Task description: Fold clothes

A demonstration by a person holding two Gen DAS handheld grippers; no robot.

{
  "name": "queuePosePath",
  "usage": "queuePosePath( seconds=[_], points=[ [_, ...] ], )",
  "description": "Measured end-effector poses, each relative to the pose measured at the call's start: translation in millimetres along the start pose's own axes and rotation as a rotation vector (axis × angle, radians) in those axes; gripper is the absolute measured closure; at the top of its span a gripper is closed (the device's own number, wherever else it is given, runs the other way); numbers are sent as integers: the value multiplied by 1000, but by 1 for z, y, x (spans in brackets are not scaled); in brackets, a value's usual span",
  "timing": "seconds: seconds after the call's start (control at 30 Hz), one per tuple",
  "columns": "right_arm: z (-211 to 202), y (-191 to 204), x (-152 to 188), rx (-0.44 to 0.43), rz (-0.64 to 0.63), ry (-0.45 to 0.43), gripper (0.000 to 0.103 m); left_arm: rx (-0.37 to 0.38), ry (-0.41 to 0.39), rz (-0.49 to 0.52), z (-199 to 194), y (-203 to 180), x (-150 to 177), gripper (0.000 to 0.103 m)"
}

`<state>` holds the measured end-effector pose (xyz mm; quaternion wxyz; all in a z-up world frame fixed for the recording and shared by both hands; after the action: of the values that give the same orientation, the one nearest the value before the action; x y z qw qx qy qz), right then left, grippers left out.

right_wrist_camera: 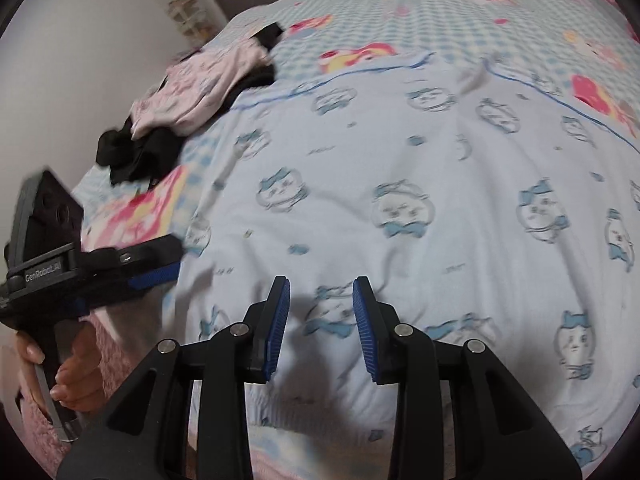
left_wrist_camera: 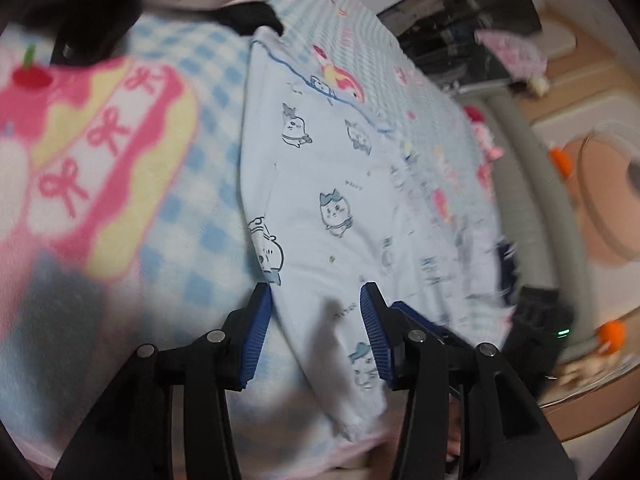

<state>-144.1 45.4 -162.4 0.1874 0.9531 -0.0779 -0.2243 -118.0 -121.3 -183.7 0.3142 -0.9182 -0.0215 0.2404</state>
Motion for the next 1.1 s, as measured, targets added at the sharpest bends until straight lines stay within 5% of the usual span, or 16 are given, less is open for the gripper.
queuePosePath(
  seconds=[0.23,0.33,0.47,0.67,0.8,1.0,1.1],
  points=[
    [10,-7,6,122,-49,8,70,-291,89,156,15,4,8,60],
    [1,-21,-2,189,-34,-30,70,-297,38,124,2,8,4,62],
    [-10,-25,-6,130,2,-36,69,-254,-28,186,-2,-9,-4,62],
    [5,-17,6,158,-52,3,69,-314,66,186,23,-1,5,62],
    [0,-29,3,172,-4,-6,69,-350,3,151,6,6,-3,62],
    [-5,-10,-4,129,-31,-54,66,-246,-30,241,12,-20,-11,62],
    [9,-6,5,169,-74,-17,63,-354,45,302,27,-20,-5,62]
  ],
)
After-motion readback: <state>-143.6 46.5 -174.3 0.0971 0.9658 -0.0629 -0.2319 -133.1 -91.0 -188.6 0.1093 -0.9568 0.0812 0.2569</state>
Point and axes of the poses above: each gripper's, at about its wrist camera, not at the fingertips, and z roughly the way its jaws point, y to its left, x to its underside, the point moved 7 cm from there along z, roughly the way its jaws point, and after that the axes turned 11 degrees about z, right-handed, at the moved point
